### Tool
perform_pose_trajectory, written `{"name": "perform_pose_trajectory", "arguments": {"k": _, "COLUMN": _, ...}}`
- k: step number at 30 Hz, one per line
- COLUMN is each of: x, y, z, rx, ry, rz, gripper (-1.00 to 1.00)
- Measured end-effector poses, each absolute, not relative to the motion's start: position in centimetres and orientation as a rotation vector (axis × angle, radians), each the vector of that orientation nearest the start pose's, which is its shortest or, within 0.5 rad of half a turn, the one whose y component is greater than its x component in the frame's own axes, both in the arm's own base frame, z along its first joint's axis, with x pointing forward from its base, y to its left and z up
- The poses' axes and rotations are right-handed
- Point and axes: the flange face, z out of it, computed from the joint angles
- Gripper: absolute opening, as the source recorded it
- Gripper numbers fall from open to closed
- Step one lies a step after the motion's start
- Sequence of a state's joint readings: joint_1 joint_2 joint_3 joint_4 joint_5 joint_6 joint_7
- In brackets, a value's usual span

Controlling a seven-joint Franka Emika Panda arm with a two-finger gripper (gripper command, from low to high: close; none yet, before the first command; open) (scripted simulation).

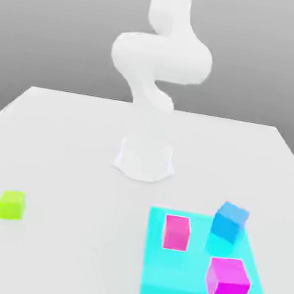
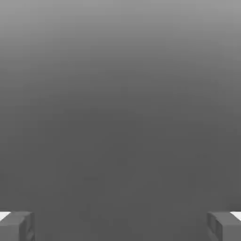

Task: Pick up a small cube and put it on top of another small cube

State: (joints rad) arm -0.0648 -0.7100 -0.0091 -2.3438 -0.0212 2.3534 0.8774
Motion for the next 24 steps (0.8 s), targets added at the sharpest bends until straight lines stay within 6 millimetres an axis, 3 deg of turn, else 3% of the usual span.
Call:
{"name": "perform_pose_trajectory", "arguments": {"k": 5, "x": 42.2, "y": -10.4, "z": 55.2, "rx": -2.327, "ry": 1.656, "rz": -0.762, "gripper": 0.00}}
{"name": "perform_pose_trajectory", "arguments": {"k": 10, "x": 42.0, "y": -17.8, "z": 44.0, "rx": -2.153, "ry": 2.045, "rz": -0.561, "gripper": 0.00}}
{"name": "perform_pose_trajectory", "arguments": {"k": 14, "x": 39.2, "y": -22.8, "z": 35.2, "rx": -1.957, "ry": 2.331, "rz": -0.387, "gripper": 0.00}}
{"name": "perform_pose_trajectory", "arguments": {"k": 18, "x": 33.9, "y": -26.9, "z": 26.8, "rx": -1.691, "ry": 2.600, "rz": -0.202, "gripper": 0.00}}
{"name": "perform_pose_trajectory", "arguments": {"k": 21, "x": 29.6, "y": -28.1, "z": 21.1, "rx": -1.484, "ry": 2.757, "rz": -0.057, "gripper": 0.00}}
{"name": "perform_pose_trajectory", "arguments": {"k": 24, "x": 28.4, "y": -28.0, "z": 17.3, "rx": -1.426, "ry": 2.797, "rz": -0.006, "gripper": 0.00}}
